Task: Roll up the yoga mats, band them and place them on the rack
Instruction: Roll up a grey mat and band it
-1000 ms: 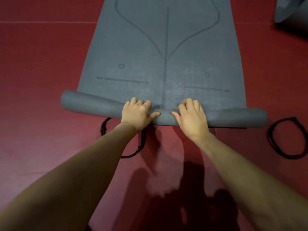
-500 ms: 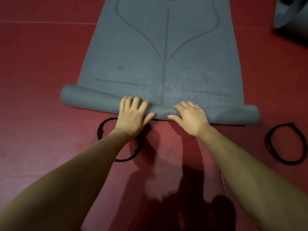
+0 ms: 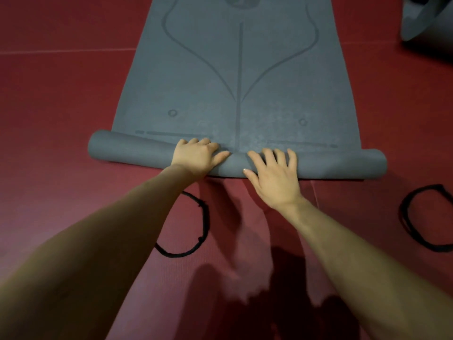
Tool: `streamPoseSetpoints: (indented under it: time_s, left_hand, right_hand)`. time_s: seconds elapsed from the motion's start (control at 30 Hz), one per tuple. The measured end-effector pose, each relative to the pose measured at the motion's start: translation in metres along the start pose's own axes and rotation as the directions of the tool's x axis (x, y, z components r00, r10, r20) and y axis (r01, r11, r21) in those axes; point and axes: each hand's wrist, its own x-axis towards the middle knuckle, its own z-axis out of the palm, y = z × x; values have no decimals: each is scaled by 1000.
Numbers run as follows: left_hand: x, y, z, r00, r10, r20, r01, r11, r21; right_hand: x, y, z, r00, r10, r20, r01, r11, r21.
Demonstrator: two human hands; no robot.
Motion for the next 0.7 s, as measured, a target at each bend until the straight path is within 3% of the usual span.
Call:
streamPoseSetpoints:
  time_s: [0.03, 0.17, 0.23, 0.37, 0.53, 0.63, 0.7]
  left_hand:
    - [1, 1, 0, 1000, -1, -4, 1, 1000, 2]
    - [-5, 4, 13, 935, 59, -350, -34, 996, 78]
    - [-13, 4, 27, 912, 111, -395, -82, 993, 89]
    - [-3, 9, 22, 920, 64, -386, -23, 993, 112]
    - [20, 5, 8, 953, 106, -283, -95, 994, 50]
    - [29, 8, 1, 987, 74, -142, -79, 996, -36]
    - [40, 6, -2, 991, 44, -130, -49, 998, -31]
  right_hand:
    - [5, 1, -2, 1000, -1, 13, 1, 1000, 10]
    - [25, 8, -8, 998, -33, 47, 32, 999, 23]
    - [34, 11, -11, 994, -27, 103, 19, 997, 70]
    - [38, 11, -7, 998, -22, 53, 18, 997, 72]
    - [26, -10, 5, 975, 165, -146, -142, 977, 157]
    - [31, -9, 9, 981, 132, -140, -117, 987, 107]
    - [43, -4, 8, 985, 121, -122, -110, 989, 97]
